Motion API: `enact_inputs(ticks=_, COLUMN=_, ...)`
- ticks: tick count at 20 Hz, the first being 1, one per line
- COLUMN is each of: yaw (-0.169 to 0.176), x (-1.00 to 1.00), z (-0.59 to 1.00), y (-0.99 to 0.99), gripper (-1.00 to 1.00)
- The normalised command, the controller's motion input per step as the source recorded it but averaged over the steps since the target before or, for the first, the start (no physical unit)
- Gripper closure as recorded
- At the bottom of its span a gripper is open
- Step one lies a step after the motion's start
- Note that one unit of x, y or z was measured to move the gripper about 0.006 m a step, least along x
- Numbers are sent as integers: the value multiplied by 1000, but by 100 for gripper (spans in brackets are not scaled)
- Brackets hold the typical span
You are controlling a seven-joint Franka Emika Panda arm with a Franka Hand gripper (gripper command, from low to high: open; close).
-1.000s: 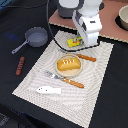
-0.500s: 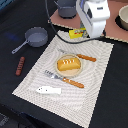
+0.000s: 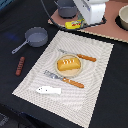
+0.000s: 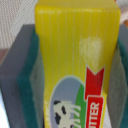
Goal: Interact with the objects in diverse but meaningful ways.
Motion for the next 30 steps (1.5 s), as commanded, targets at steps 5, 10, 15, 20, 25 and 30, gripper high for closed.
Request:
enact_inputs(ticks=5, yaw=15, x=-378, z=-49, y=-766, gripper=100)
enact_inputs(ticks=10, yaw=0, x=-499, z=-99, y=-794, gripper=100)
enact_inputs(ticks=15, yaw=2, x=-595, z=-291, y=-643, gripper=100)
enact_inputs(ticks=20, yaw=3, x=-741, z=-476, y=-435, gripper=100)
enact_inputs(ticks=25, yaw=0, x=-861, z=-536, y=-172, gripper=100)
enact_inputs(ticks=30, yaw=0, x=-887, z=-493, y=-194, gripper=100)
